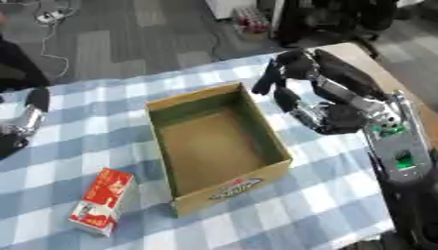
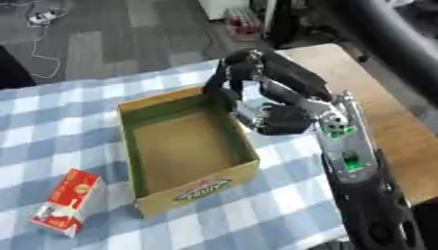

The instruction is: Pick up objects on the table and place them in the box.

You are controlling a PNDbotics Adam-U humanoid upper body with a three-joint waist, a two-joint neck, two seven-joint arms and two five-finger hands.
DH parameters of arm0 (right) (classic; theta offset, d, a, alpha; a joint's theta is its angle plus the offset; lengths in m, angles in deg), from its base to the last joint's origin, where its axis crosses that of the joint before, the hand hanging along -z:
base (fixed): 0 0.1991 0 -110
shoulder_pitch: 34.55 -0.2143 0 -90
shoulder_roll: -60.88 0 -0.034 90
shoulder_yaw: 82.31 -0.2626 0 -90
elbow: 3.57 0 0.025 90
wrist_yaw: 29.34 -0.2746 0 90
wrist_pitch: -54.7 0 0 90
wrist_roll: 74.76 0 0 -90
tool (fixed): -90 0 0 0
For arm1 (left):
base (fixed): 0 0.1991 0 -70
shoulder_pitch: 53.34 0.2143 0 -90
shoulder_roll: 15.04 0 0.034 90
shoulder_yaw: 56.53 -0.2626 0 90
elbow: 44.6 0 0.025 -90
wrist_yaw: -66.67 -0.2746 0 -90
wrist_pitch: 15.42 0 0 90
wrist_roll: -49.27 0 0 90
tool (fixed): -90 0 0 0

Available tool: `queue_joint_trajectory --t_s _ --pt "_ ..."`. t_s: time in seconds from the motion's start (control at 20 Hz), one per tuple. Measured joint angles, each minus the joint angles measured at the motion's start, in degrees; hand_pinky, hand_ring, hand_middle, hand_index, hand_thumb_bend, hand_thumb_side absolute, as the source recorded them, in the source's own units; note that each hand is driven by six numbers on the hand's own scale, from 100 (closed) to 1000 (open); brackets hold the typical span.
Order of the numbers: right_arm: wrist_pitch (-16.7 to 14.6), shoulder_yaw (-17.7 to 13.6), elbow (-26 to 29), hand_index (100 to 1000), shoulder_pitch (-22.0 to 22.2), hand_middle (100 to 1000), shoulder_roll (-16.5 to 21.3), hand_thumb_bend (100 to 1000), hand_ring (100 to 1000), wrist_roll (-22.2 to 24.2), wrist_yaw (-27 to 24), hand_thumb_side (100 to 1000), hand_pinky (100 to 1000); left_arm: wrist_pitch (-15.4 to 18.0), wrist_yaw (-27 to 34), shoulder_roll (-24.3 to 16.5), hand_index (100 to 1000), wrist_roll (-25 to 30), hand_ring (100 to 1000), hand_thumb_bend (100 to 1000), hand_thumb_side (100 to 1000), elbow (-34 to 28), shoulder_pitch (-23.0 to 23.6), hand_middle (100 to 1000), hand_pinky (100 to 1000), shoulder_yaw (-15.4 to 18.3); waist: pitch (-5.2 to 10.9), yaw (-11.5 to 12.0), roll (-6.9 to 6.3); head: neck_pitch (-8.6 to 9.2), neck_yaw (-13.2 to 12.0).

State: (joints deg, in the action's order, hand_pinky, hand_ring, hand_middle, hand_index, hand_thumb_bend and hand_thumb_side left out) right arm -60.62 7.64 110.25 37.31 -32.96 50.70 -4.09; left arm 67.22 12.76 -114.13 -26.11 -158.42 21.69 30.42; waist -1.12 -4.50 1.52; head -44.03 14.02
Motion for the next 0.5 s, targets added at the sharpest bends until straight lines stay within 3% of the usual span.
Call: queue_joint_trajectory --t_s 0.2,0.3,0.4,0.5 --pt "0.0 0.0 0.0 716 0.0 538 0.0 100 372 0.0 0.0 1000 414 -0.2 -3.1 -0.1 747 9.5 424 189 1000 0.0 -1.3 658 158 -0.4 0.02 -0.1 -0.04 0.0 0.0" --pt "0.0 0.0 0.0 716 0.0 538 0.0 100 372 0.1 0.0 1000 414 0.1 -4.2 -0.4 749 14.2 413 208 1000 0.0 -1.8 621 144 -0.6 0.04 -0.1 -0.06 0.01 0.1" --pt "0.0 0.0 0.0 716 0.0 538 0.0 100 372 0.1 0.0 1000 414 0.7 -5.2 -1.3 727 18.5 487 223 1000 0.0 -2.1 626 179 -0.9 0.12 -0.1 -0.13 0.01 0.1" --pt "0.0 0.0 0.0 715 0.0 538 0.0 100 373 0.1 0.0 1000 414 1.2 -5.7 -2.2 692 22.4 506 234 1000 0.0 -2.1 622 181 -1.3 0.26 -0.1 -0.16 0.04 0.1"
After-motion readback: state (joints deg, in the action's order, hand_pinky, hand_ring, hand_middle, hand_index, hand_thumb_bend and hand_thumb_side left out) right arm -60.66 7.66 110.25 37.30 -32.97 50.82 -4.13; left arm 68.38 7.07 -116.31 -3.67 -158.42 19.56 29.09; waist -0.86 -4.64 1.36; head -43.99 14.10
